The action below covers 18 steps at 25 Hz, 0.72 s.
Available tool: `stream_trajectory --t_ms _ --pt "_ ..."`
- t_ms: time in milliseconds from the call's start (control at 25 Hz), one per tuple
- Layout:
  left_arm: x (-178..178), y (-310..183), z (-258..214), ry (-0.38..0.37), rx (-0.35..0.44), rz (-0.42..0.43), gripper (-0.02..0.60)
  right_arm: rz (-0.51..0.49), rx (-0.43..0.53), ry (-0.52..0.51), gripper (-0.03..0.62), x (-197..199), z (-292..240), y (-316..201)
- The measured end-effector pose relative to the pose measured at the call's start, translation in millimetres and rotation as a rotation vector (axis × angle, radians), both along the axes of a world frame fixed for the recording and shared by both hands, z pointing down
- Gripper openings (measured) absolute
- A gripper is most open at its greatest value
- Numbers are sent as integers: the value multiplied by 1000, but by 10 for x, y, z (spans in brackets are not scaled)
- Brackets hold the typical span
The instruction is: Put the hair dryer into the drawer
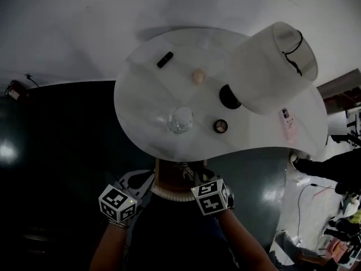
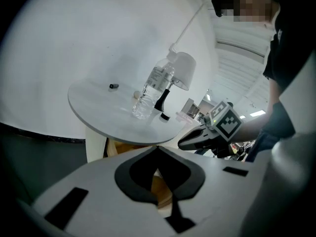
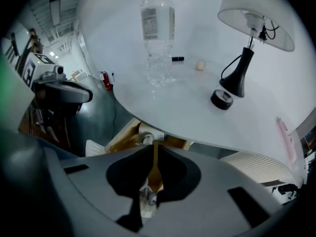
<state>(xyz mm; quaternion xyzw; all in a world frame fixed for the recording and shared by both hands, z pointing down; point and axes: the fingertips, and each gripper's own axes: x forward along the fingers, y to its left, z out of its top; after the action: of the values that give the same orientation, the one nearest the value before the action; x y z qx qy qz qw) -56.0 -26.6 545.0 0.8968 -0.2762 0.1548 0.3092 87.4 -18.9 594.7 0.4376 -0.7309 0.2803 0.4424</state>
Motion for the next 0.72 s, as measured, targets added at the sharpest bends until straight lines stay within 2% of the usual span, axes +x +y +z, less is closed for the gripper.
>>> stream_trajectory --t_ms 200,720 --pt "124 -29 -137 0 33 -17 8 -5 47 -24 34 139 -206 -43" --pt "211 -59 -530 29 110 -52 8 2 140 -127 25 198 -746 -119"
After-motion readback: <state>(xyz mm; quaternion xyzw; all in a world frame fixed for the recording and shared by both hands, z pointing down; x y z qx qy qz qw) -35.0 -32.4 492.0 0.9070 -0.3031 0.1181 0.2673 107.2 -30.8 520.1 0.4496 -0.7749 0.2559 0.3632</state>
